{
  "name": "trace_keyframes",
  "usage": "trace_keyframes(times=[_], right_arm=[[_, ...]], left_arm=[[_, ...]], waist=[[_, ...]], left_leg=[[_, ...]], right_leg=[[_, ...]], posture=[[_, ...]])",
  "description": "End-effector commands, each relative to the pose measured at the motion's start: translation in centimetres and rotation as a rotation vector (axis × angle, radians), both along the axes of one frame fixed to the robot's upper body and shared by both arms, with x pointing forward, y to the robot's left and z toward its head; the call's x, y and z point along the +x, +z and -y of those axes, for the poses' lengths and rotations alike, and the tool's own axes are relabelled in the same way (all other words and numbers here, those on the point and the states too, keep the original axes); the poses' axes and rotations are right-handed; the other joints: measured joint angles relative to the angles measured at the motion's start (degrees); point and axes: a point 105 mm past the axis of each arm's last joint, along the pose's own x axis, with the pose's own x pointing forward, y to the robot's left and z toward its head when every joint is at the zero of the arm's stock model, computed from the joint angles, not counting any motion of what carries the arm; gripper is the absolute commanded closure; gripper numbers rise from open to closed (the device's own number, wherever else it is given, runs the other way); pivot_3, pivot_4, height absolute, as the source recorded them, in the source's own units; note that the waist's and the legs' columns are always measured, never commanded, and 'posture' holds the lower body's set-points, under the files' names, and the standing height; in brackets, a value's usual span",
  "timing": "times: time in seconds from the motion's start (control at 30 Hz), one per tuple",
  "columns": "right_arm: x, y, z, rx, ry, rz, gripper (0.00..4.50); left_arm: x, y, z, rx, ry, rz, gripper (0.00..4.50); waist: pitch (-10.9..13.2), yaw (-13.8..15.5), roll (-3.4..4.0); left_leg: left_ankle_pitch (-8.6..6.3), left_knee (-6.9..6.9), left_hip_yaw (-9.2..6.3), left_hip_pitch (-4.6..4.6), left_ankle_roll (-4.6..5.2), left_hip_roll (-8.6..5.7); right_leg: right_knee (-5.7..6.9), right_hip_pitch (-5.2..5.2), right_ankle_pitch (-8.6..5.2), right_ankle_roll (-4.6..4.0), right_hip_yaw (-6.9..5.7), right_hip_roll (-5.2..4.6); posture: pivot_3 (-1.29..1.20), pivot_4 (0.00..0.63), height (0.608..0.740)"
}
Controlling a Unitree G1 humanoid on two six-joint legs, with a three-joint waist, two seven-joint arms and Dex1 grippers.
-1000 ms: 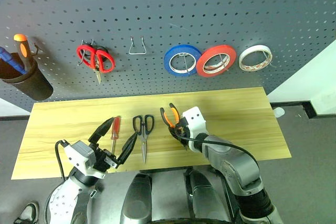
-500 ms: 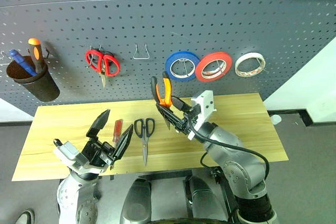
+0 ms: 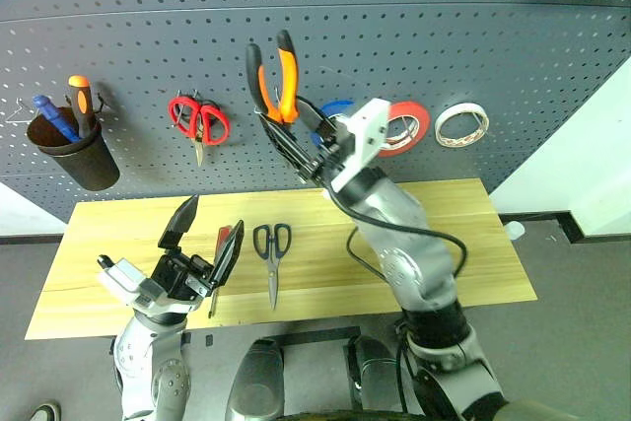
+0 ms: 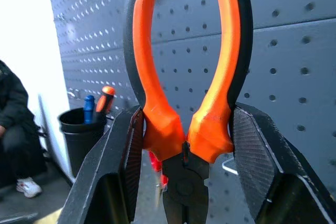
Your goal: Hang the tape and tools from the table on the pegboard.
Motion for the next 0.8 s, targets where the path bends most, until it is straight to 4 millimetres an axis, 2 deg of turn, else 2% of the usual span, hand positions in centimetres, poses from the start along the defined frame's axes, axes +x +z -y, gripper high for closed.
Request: trace_keyframes(times=[0.03,0.2,0.5,0.8], right_arm=[[0.6,2.1,-1.4,0.029,0.010,0.093,2.41],[1.9,2.6,-2.6,0.013,0.009,0.124,2.41],[3.3,4.8,-2.6,0.044,-0.049,0.202,2.41],[5.0,5.1,-3.5,0.039,-0.075,0.193,2.41]], left_arm=[[-0.7,0.2,0.1,0.011,0.018,0.027,0.00],[-0.8,0.0,0.3,0.006,0.023,0.028,0.00],[-1.1,-0.6,0.2,0.011,0.027,0.025,0.00],[-1.5,-0.8,0.1,0.010,0.028,0.021,0.00]], waist=[[0.00,0.01,0.00],[0.00,0.19,0.00],[0.00,-0.06,0.01],[0.02,-0.09,0.03]], left_leg=[[0.00,-0.01,0.01,-0.03,0.00,0.00],[0.00,-0.09,0.01,-0.07,0.01,0.00],[-0.01,-0.08,0.01,-0.07,0.01,0.00],[-0.01,-0.08,0.01,-0.11,0.01,0.00]], right_leg=[[0.00,-0.04,0.00,0.00,0.00,0.00],[0.00,-0.11,0.00,0.01,-0.01,0.00],[0.00,-0.12,-0.01,0.01,-0.01,0.00],[0.04,-0.18,-0.02,0.01,-0.01,0.00]], posture=[[0.36,0.111,0.677],[0.36,0.108,0.677],[0.36,0.112,0.677],[0.37,0.122,0.677]])
